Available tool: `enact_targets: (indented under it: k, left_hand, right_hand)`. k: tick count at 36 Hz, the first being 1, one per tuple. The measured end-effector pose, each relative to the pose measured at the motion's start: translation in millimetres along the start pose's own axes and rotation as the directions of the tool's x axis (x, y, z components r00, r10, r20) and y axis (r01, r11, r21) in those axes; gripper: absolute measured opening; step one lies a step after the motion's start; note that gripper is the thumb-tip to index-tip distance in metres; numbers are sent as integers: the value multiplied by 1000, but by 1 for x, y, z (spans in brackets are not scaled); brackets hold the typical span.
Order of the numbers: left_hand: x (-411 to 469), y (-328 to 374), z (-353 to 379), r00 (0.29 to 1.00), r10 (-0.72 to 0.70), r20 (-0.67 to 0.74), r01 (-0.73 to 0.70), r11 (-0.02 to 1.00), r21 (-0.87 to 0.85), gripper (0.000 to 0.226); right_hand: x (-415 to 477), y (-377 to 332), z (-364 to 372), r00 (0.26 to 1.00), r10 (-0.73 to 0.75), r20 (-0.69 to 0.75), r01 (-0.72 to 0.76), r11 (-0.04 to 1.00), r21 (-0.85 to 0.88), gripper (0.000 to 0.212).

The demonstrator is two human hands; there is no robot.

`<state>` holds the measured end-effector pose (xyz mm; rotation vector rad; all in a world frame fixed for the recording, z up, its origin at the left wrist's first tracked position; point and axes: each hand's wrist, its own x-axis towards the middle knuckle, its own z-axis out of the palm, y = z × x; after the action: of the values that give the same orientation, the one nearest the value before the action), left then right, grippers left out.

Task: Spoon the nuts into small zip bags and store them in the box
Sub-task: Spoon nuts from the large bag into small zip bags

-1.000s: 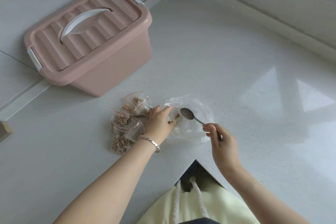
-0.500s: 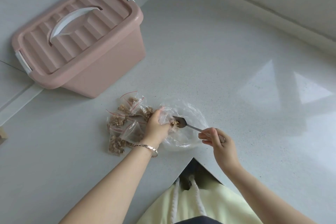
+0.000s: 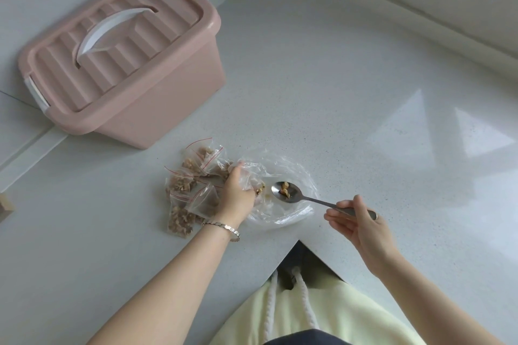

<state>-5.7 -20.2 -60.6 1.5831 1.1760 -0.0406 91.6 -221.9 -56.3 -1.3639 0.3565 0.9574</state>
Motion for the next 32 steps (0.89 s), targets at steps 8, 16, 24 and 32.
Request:
enact_targets:
  k: [8, 16, 24, 32]
  left_hand:
    - [-3, -7, -3, 999, 44, 28, -46, 995, 86, 66]
    - [-7, -7, -1, 996, 26, 89, -35, 994, 102, 69]
    - [-8, -12, -5, 999, 40, 28, -42, 992, 115, 65]
    - [-13, -9, -7, 998, 51, 45, -56, 992, 109, 63]
  right_hand:
    - [-11, -2, 8, 988, -157, 5, 152, 948, -278, 39]
    - [-7, 10, 23, 985, -172, 18, 168, 927, -334, 36]
    - [-7, 10, 17, 1000, 22, -16, -24, 997, -79, 39]
    - [-9, 6, 5, 998, 59, 19, -59, 998, 4, 40]
